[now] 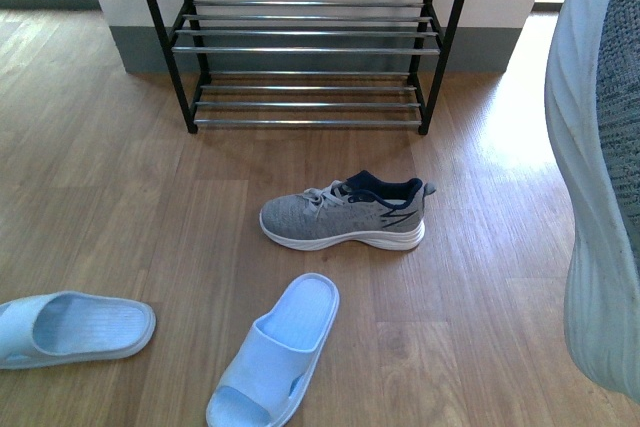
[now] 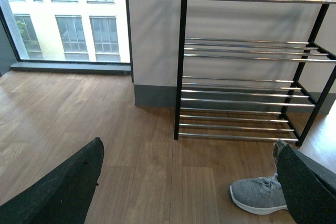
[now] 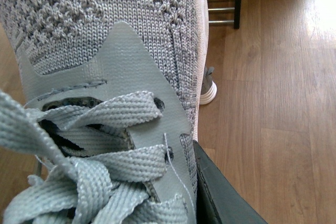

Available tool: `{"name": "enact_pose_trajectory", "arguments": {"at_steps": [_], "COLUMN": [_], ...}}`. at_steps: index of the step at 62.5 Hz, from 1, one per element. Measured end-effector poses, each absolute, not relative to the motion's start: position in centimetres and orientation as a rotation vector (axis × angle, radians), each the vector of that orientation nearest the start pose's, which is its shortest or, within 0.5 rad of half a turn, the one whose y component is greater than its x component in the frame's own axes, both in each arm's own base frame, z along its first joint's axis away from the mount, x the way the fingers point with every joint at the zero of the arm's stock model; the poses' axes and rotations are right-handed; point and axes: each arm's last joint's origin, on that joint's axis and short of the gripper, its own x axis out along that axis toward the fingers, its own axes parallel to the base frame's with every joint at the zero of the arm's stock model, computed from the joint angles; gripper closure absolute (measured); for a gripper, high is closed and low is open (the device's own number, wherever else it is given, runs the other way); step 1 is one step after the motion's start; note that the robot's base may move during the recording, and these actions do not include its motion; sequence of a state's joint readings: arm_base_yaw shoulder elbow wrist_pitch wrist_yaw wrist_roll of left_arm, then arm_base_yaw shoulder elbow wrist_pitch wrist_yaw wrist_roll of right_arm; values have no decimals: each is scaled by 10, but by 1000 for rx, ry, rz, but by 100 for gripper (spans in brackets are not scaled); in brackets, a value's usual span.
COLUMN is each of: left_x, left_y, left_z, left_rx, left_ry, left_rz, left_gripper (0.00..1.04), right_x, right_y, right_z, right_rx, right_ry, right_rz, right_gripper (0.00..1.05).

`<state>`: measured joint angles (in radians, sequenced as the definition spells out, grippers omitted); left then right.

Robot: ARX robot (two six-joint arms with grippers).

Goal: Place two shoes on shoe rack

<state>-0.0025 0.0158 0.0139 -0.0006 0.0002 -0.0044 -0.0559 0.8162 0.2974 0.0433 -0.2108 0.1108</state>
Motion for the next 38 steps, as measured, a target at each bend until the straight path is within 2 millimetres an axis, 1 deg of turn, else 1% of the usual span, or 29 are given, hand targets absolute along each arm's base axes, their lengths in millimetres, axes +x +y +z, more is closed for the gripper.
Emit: {"name": "enact_pose_trajectory", "arguments": {"at_steps": [38], "left_x": [98], "left_y": [0], "left_z": [167], "left_rx": [-4], "left_ry": [2], "left_rz": [0], "left_gripper": [9], "right_x": [167], "right_y": [-3], "right_z": [183], "right_rx": [174], "right_ry": [479], "right_rz": [139], "right_gripper": [103]}}
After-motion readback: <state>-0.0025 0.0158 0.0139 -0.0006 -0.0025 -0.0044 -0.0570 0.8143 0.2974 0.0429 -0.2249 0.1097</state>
